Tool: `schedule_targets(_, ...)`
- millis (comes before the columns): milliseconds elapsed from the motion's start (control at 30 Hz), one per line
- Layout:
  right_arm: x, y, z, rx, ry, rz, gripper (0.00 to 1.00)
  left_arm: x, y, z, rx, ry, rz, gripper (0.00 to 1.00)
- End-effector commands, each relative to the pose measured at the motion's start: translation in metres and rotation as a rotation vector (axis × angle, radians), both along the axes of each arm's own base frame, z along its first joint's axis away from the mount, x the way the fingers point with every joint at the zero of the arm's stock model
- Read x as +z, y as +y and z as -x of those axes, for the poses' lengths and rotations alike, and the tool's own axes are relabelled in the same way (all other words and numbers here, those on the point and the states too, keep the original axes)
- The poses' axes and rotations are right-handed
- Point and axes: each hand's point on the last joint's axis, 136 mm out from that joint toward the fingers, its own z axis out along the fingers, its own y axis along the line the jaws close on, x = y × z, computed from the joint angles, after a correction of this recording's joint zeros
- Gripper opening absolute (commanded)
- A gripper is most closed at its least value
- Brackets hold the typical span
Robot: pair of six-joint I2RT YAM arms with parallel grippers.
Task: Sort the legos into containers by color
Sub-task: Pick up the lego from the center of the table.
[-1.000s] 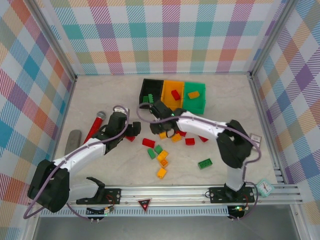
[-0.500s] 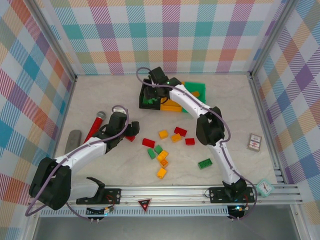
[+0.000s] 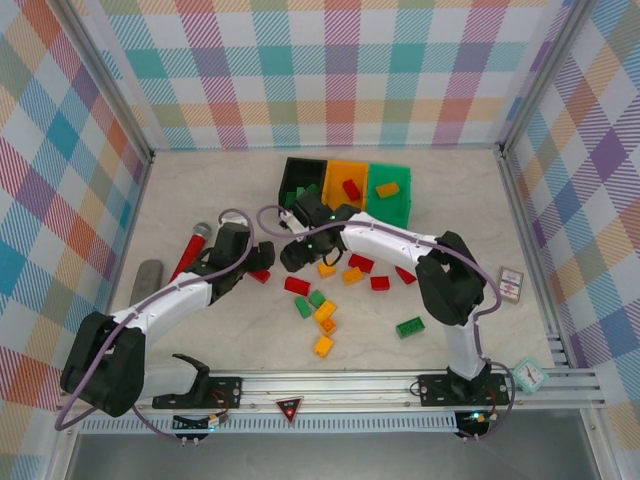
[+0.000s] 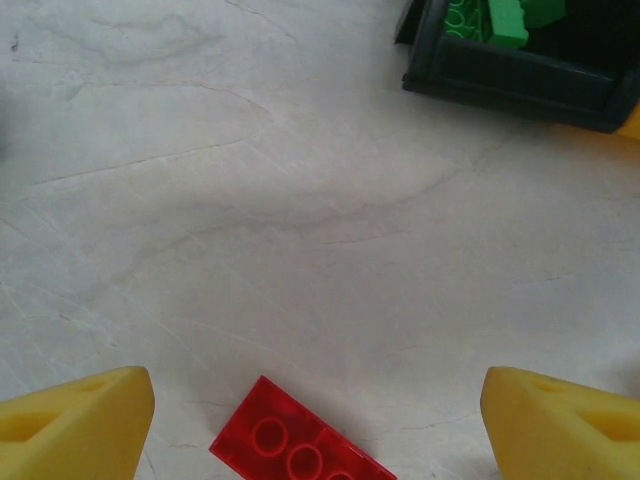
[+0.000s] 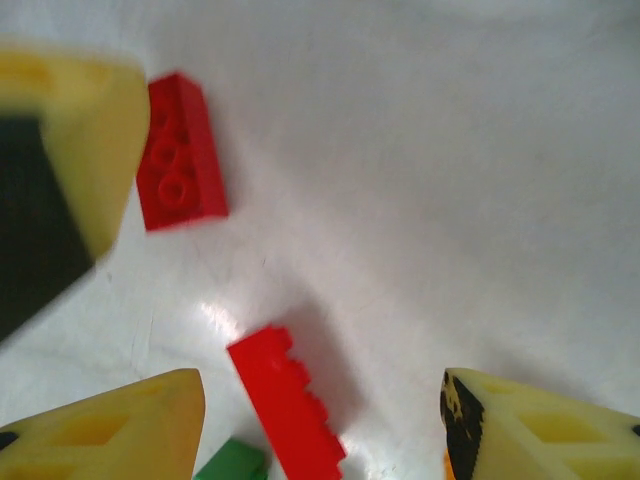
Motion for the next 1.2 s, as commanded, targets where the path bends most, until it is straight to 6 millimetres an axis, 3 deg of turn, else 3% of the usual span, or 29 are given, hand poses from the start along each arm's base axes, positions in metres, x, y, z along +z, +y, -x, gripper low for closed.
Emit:
schedule_targets(0, -0.004, 0.009, 0.017, 0.106, 0.034, -0.040, 0.64, 0.000, 0.002, -0.002, 0.022, 0.013, 0.049, 0.85)
schedule_targets(133, -0.024, 0.016, 0.027, 0.136, 0.080, -0.007, 0.63, -0.003, 0.013, -0.002, 0.062, 0.025, 0.070, 0.85)
schedule_targets(533, -0.051, 0.021, 0.046, 0.170, 0.114, 0.060, 0.60, -0.005, 0.026, -0.001, 0.108, 0.031, 0.116, 0.85)
schedule_targets(700, -0.061, 0.016, 0.042, 0.169, 0.098, 0.111, 0.48, -0.007, 0.024, -0.001, 0.103, 0.040, 0.121, 0.85)
schedule_targets(933, -0.055, 0.018, 0.038, 0.169, 0.075, 0.109, 0.35, -0.008, 0.024, -0.002, 0.097, 0.046, 0.118, 0.84)
schedule_targets(1033, -0.043, 0.020, 0.032, 0.151, 0.039, 0.080, 0.30, -0.009, 0.024, -0.003, 0.100, 0.047, 0.114, 0.84)
schedule_targets(1167, -0.015, 0.013, 0.002, 0.041, -0.011, 0.001, 0.27, -0.009, 0.025, -0.003, 0.103, 0.050, 0.111, 0.84)
